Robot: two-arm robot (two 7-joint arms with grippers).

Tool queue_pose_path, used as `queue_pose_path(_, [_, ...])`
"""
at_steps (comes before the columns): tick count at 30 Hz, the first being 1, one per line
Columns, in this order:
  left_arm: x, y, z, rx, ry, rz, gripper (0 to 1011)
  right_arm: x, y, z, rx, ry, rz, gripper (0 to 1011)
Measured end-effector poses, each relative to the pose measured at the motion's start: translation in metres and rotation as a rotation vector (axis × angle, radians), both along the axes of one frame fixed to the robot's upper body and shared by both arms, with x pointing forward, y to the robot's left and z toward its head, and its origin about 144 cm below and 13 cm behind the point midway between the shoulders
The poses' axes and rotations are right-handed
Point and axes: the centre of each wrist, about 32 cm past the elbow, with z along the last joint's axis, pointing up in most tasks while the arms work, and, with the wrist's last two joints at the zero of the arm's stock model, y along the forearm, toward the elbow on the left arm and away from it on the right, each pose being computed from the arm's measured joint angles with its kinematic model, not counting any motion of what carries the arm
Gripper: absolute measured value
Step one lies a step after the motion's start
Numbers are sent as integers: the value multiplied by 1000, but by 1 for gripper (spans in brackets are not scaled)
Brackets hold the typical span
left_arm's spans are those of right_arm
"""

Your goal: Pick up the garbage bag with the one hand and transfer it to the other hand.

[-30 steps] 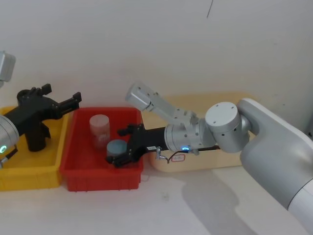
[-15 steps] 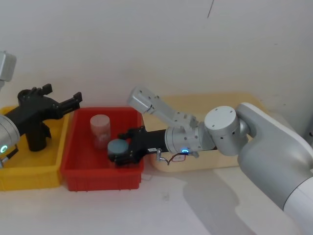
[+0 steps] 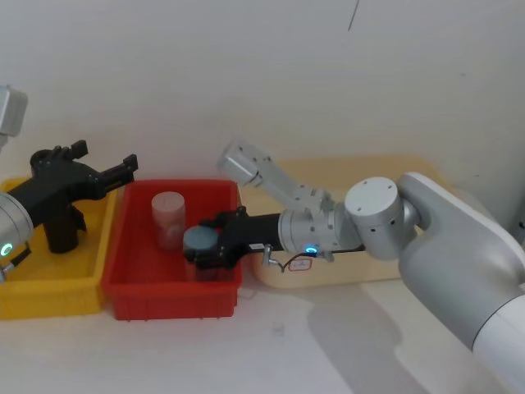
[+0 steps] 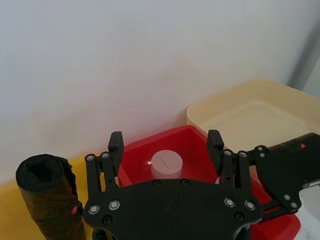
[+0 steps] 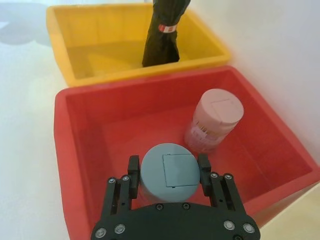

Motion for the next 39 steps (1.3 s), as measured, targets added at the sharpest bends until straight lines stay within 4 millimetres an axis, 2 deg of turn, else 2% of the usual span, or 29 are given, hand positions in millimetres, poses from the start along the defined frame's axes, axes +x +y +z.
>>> queue_pose_path(13, [0, 0, 0, 0, 0, 0, 1000, -3, -10, 22, 122, -23, -20, 683])
queue_pose_path(25, [0, 0, 0, 0, 0, 0, 1000, -9, -39, 51, 251, -43, -66, 684])
queue_pose_path(39, [0, 0, 0, 0, 0, 0, 1000, -14, -74, 57, 331, -60, -194, 684])
